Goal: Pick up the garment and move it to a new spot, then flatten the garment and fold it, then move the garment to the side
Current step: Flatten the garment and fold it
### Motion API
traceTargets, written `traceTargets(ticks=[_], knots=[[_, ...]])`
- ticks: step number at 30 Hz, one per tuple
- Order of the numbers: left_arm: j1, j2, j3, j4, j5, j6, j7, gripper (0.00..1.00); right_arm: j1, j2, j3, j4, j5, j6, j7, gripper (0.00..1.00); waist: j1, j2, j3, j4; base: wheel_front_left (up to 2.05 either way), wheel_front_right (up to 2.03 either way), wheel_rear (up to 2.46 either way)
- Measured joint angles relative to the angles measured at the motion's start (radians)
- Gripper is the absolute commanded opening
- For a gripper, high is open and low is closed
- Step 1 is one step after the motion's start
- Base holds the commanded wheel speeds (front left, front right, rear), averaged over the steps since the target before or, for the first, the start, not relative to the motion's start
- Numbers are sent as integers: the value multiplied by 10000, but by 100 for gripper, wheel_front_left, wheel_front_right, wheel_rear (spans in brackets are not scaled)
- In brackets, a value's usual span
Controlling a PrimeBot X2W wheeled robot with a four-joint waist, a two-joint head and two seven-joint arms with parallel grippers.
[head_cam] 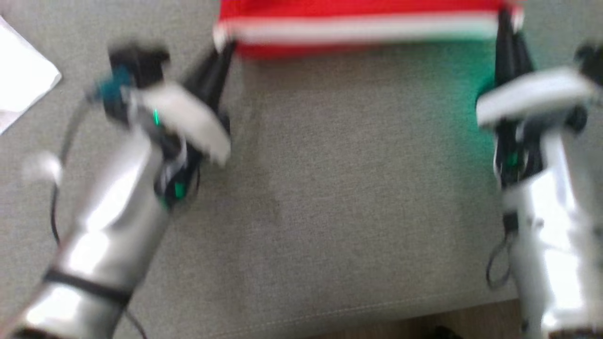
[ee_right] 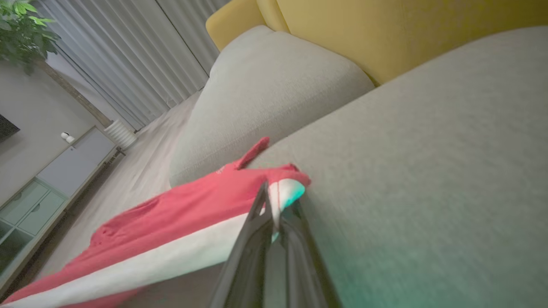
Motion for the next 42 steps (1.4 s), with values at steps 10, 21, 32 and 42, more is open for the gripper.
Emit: traceTargets(ticks=[10, 21, 32, 42], knots=[[4426, 506, -924, -2686, -596, 412, -184, 0, 4782, -111, -587, -3057, -648, 0, 1202, 0, 0, 0, -1307, 50, 0, 0, 0], [8488, 1400, -1198, -7469, -1256, 2552, 679, 0, 10249, 238, -2261, -8140, -301, 0, 3549, 0, -1, 1, -2528, 635, 0, 0, 0], [5935, 111, -813, -7910, -2240, 2725, 1728, 0, 4439, 140, -2038, -6991, -1565, 0, 5636, 0, 0, 0, -1382, 1485, 0, 0, 0], [3277, -1045, -593, -5321, -2090, 2564, 1918, 0, 840, -619, -1835, -4052, -2433, 0, 6431, 0, 2, 0, -217, 2637, 0, 0, 0]])
